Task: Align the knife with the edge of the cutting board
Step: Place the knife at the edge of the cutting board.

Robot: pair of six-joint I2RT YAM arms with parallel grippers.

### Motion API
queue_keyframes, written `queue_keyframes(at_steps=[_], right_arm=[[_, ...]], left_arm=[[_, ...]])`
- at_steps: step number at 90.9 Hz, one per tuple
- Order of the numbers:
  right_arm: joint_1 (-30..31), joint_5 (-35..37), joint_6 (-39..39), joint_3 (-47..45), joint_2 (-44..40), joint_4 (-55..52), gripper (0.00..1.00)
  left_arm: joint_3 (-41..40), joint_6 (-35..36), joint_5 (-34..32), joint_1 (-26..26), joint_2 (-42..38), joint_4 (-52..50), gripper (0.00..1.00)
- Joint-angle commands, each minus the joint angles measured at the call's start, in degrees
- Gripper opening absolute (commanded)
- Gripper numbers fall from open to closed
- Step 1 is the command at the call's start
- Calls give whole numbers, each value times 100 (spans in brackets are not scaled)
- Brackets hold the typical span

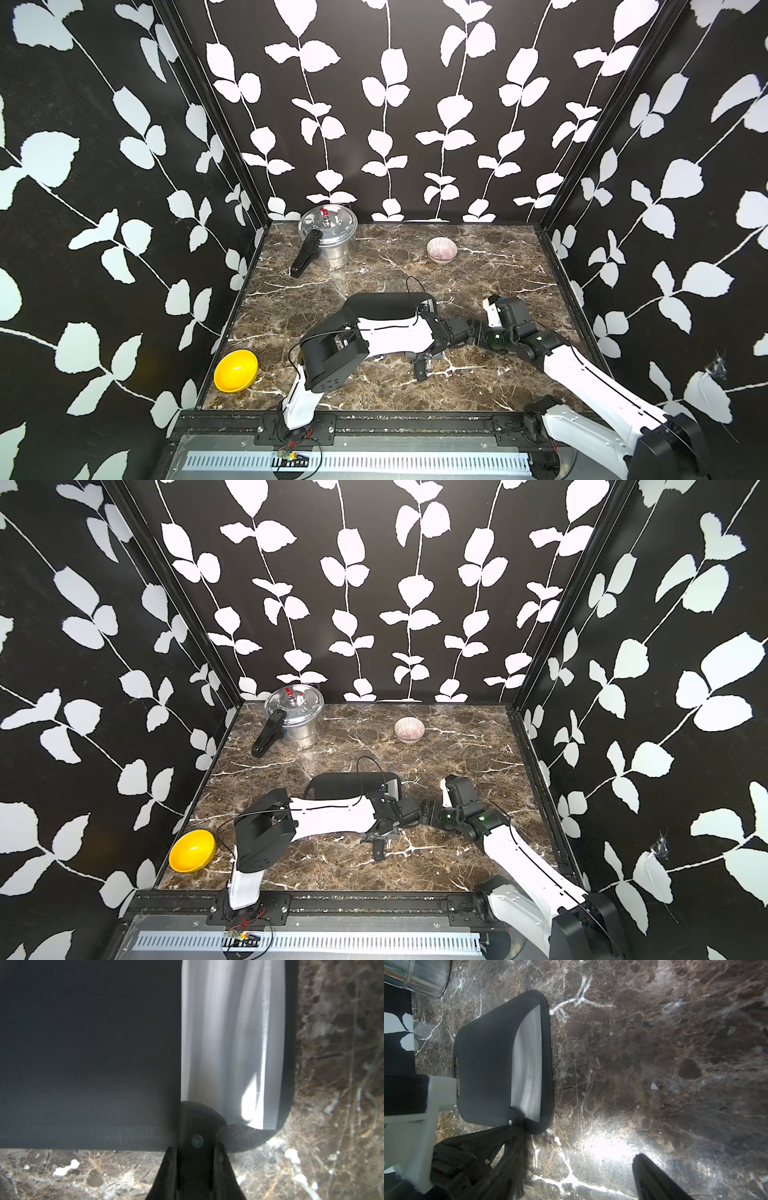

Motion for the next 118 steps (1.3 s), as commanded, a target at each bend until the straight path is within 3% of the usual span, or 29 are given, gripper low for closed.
queue_keyframes(at_steps=[1,118], right_arm=[[-21,31,42,-86,-1,206,87],[-18,-54,135,-185,78,330,87]], left_arm=[[184,41,-114,-26,-10,-131,8],[389,-38,-91,-11,151,-161,8]])
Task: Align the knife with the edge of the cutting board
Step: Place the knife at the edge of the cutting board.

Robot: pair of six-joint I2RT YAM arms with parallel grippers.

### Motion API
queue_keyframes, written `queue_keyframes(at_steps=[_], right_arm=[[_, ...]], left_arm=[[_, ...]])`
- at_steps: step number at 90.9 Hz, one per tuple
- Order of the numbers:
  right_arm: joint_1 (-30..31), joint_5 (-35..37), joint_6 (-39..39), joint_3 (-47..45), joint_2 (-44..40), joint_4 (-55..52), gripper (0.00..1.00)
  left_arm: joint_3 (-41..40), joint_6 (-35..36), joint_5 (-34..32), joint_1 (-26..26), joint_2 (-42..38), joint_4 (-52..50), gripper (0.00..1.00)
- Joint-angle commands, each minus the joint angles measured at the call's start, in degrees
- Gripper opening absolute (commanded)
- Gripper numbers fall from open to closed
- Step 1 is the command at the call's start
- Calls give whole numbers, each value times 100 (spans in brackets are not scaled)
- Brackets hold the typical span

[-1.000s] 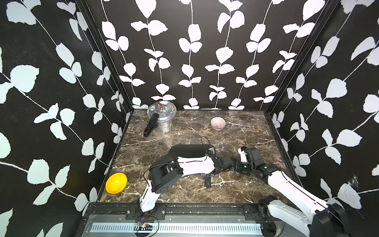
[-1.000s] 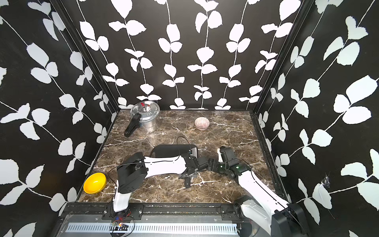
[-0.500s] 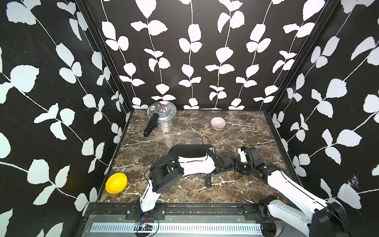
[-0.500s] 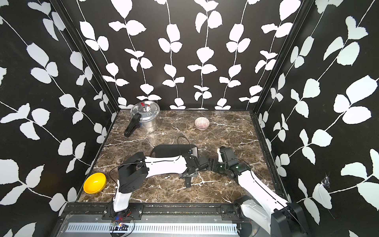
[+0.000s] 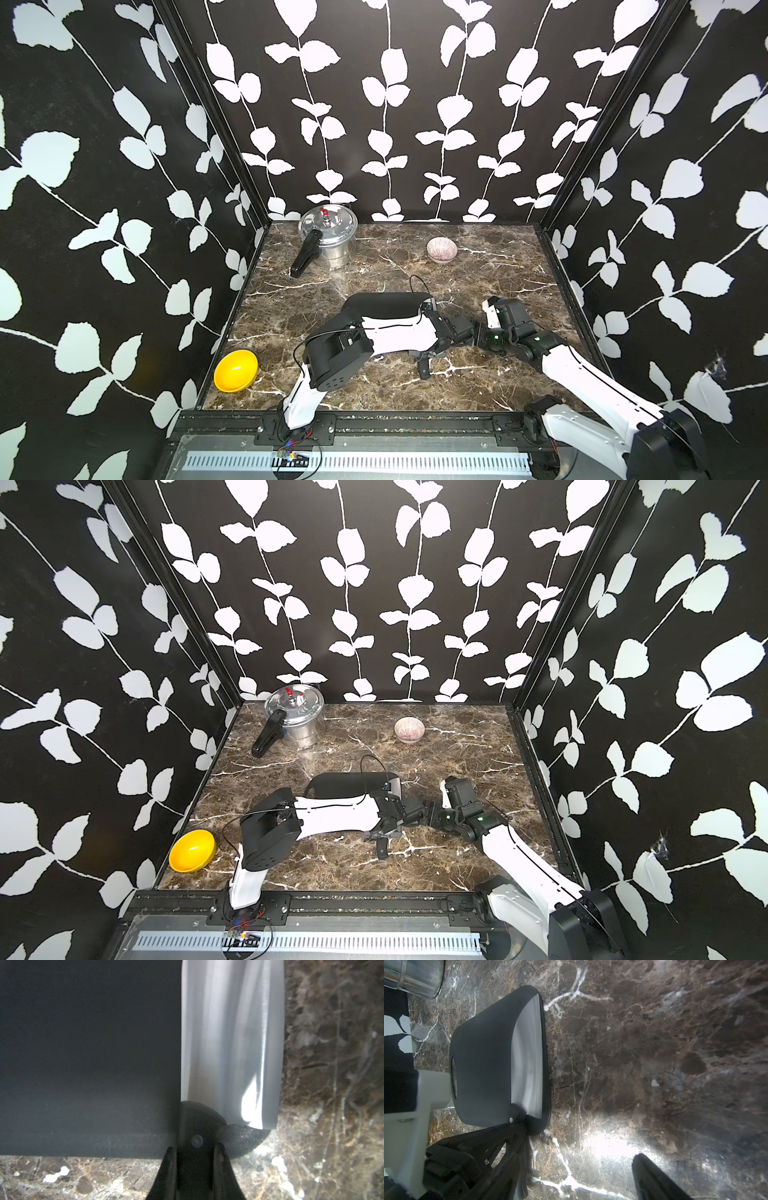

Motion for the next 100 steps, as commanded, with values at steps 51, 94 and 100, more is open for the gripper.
queue_keyframes(at_steps=[51,94,100], right_arm=[[-21,-39,-1,-82,36,202,87],[-24,-48,-19,-6,93,213,87],[-19,-48,-32,17,101,190,87]], left_arm=[[179,-134,-64,0,25,-202,30],[173,-46,-97,3,-180,-266,41],[183,-39,-109,18,-277,-301,45]])
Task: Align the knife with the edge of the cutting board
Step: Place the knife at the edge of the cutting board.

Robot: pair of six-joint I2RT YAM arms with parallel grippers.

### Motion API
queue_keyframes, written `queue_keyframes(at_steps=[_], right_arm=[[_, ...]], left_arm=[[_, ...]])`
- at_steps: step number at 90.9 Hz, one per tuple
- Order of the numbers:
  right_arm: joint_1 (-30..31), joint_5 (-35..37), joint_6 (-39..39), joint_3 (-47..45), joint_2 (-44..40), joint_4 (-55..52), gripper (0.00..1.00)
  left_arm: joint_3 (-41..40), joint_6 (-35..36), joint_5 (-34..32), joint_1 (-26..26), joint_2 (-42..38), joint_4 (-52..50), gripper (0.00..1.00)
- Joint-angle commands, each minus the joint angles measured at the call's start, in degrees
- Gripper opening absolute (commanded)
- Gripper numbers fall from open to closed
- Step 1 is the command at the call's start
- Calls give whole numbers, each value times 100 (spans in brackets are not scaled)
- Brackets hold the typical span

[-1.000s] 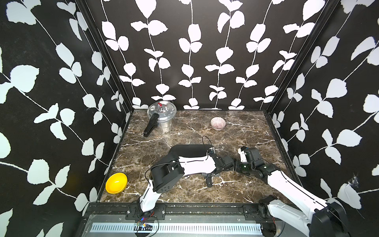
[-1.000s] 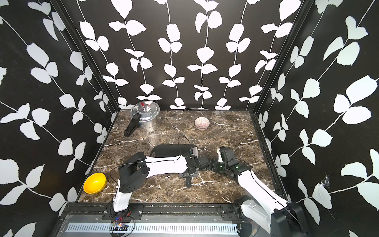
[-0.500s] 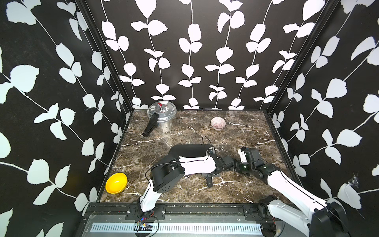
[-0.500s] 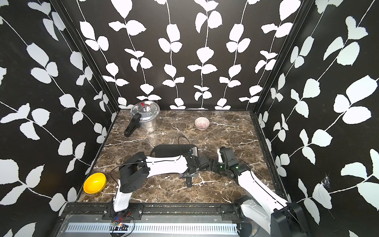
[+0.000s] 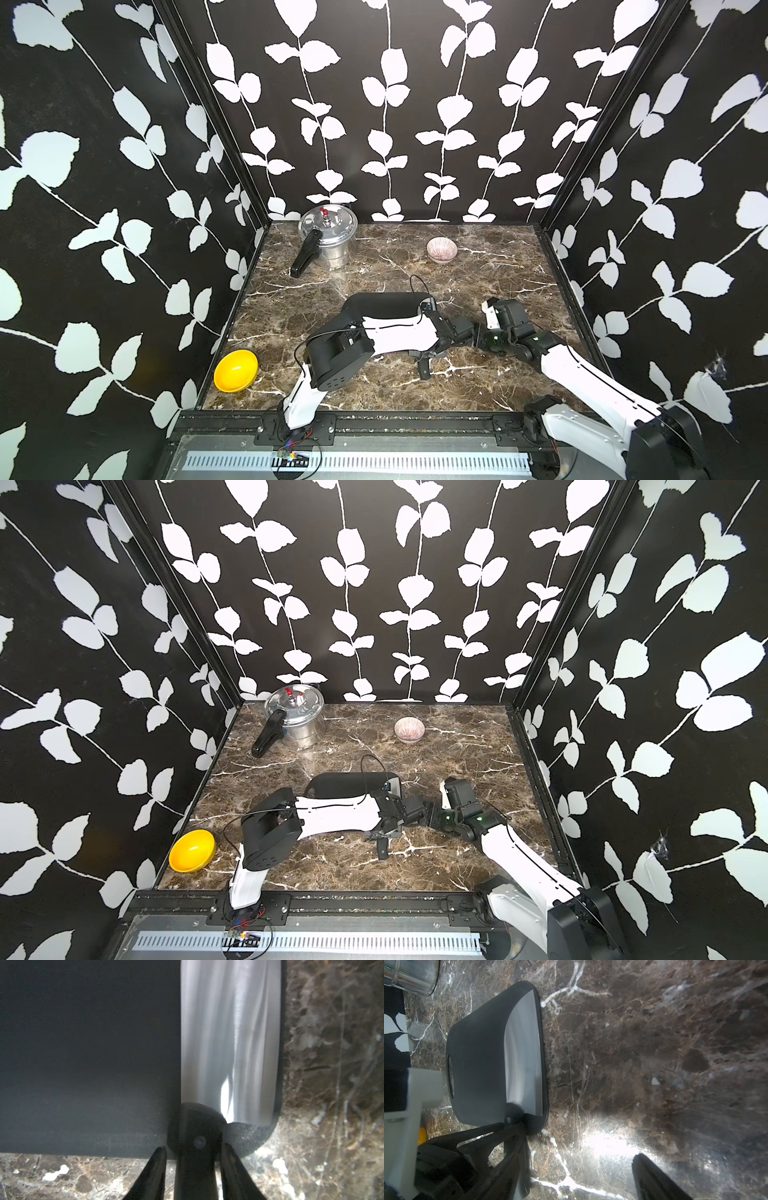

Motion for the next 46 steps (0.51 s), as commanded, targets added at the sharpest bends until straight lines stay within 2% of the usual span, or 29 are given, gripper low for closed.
queue_keyframes(at_steps=[1,11,19,27,30,37,46], right_arm=[[-18,-30,-32,74,27,133,87],[-25,-10,-64,159,15,59,87],[-24,49,-114,256,5,-37,87],[-16,152,-143,394,-3,-105,87],[-15,234,-135,472,-3,-127,87],[-18,485,-106,672,10,-154,86],[-18,1000,-136,971,76,-189,85]], left_arm=[[149,35,-99,21,-334,-245,46],[179,83,-127,123,-553,-373,51],[187,203,-215,263,-851,-452,60],[232,456,-301,495,-1219,-521,73],[238,564,-343,579,-1358,-534,83],[186,875,-404,904,-1741,-516,97],[14,1535,-641,1369,-2230,-240,99]])
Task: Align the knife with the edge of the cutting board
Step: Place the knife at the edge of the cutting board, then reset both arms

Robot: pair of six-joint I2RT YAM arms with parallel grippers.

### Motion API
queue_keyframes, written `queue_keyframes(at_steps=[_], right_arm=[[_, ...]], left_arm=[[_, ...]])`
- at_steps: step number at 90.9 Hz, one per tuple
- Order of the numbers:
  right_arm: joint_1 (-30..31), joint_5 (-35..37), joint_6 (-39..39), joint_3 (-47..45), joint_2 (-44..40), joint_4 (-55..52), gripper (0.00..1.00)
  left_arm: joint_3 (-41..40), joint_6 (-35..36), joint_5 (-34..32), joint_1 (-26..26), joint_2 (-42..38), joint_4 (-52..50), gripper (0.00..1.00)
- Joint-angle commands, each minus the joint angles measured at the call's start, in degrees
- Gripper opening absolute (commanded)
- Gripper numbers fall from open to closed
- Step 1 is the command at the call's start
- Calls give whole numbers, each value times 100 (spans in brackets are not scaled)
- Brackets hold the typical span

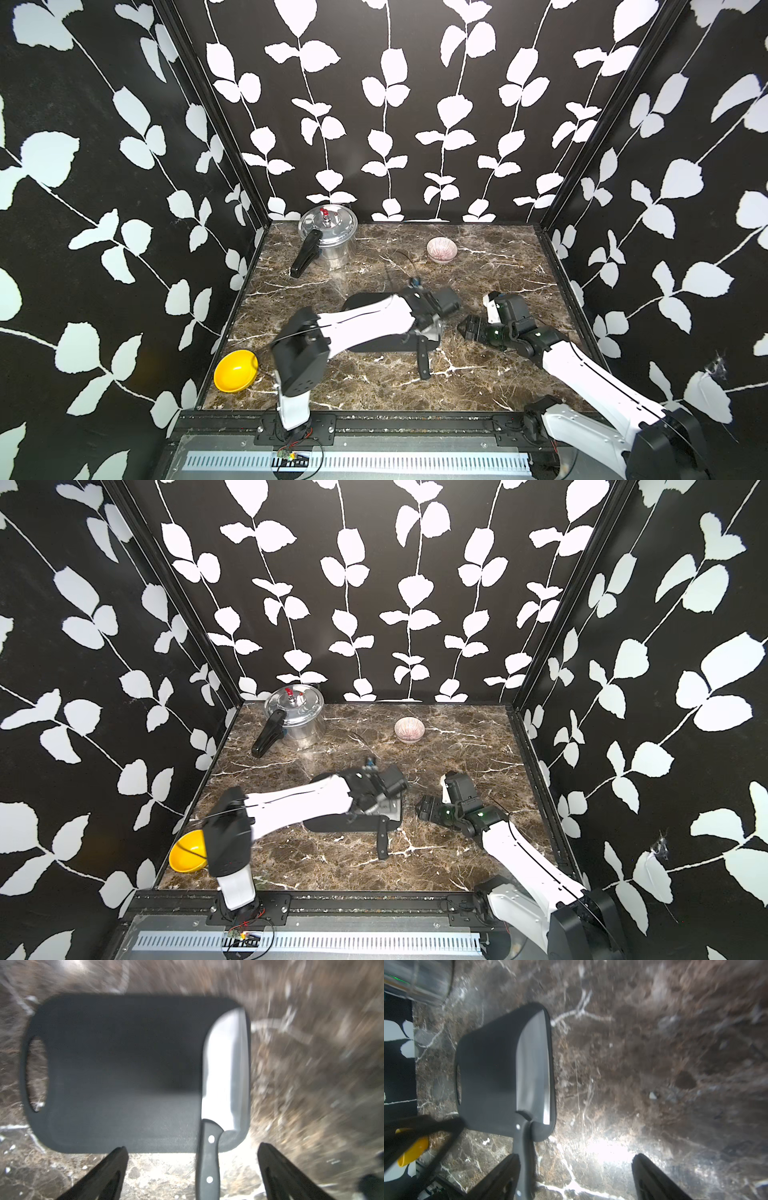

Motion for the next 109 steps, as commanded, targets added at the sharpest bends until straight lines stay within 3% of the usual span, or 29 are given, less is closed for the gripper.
queue_keyframes(at_steps=[1,17,27,41,47,62,68,75,80,86,92,95,100,109], right_arm=[[-18,744,-75,459,83,38,84],[-23,2051,-296,956,286,47,88],[-27,3000,-630,1036,371,339,90],[-78,4258,-1492,668,408,1696,91],[-127,4721,-1944,474,494,2397,92],[-456,5359,-2771,-222,1168,4687,89],[-624,5302,-3020,-622,1505,5911,85],[-805,5339,-3042,-779,1876,6900,85],[-920,5403,-2828,-633,2013,6782,85],[-1045,5239,-2772,-511,2193,6790,85],[-1101,5115,-2770,-346,2332,6685,85],[-1119,5043,-2772,-284,2368,6590,85],[-1142,4992,-2746,-234,2372,6446,98],[-1243,4751,-2616,-80,2187,5802,100]], left_arm=[[-78,840,-479,517,-690,40,98],[-865,2094,-700,1543,-1678,868,98],[-1571,2403,-1022,2485,-2164,1254,98],[-2600,2779,-251,3964,-2534,2273,98],[-2932,3218,-225,4393,-2513,2787,99],[-3763,4565,-1102,4598,-2182,4392,98],[-3972,4698,-1277,4708,-1985,4911,98],[-3933,4695,-1034,4989,-1839,5090,99],[-3992,4865,-1027,5103,-1752,5517,99],[-4077,5587,-675,5189,-1556,6182,98],[-4073,5924,-889,5201,-1299,6366,98],[-4118,5942,-1004,5206,-1208,6434,98],[-4351,5909,-954,5245,-1157,6625,98],[-4739,5878,-704,5302,-1232,7307,99]])
